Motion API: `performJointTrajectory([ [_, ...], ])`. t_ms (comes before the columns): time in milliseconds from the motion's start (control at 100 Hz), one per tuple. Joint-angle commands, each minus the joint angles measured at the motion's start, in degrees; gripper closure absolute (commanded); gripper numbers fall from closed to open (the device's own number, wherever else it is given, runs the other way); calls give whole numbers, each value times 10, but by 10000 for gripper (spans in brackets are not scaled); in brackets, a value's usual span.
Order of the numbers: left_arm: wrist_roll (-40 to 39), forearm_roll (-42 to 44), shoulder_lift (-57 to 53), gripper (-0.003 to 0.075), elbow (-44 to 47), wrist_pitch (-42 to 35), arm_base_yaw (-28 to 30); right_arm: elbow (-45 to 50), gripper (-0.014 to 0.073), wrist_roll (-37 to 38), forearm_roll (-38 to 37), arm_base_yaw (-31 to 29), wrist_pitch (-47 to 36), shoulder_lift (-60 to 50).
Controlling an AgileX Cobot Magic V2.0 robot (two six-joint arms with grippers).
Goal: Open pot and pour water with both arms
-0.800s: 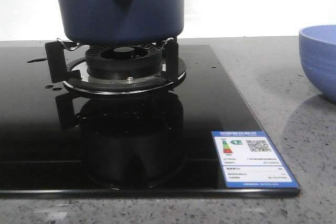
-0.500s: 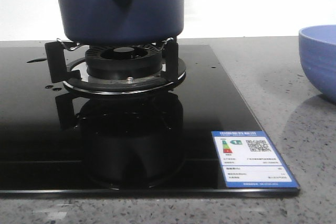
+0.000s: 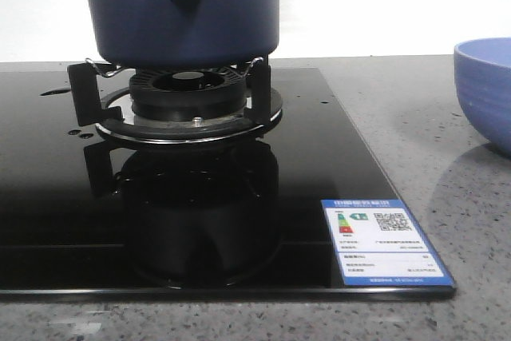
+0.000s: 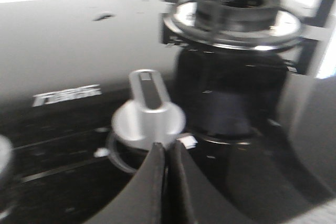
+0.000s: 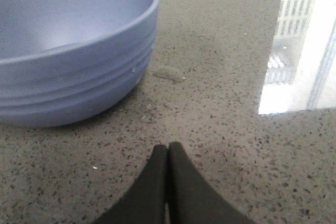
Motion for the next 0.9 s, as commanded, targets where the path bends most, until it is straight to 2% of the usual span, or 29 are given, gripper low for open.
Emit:
performJointTrajectory([
  [0,-6,-6,-15,741,19,-30,-24,15,657,-7,-39,-3,-20,-10],
  [50,-6,-6,-15,741,19,-30,-30,15,657,-7,-77,-3,-44,-10],
  [160,-6,-6,-15,741,19,-30,-35,15,657,-7,-60,-3,-141,-10],
  [260,-4,-3,-15,741,19,-33,-35,15,657,-7,25,-3,-231,-10],
  [380,4,94,-15,741,19,-65,-35,15,657,-7,134,-3,-302,-10],
  [440,4,125,-15,741,19,-104,-35,15,657,-7,167,-3,-306,-10],
  [610,4,118,-15,741,19,-232,-35,14,657,-7,218,-3,-264,-10],
  [680,-38,59,-15,741,19,-277,-36,10,657,-7,255,-3,-263,-10],
  [750,-61,-41,-15,741,19,-306,-37,0,657,-7,285,-3,-255,-10],
  [890,-61,-212,-15,741,19,-349,-37,-48,657,-7,293,-3,-152,-10],
])
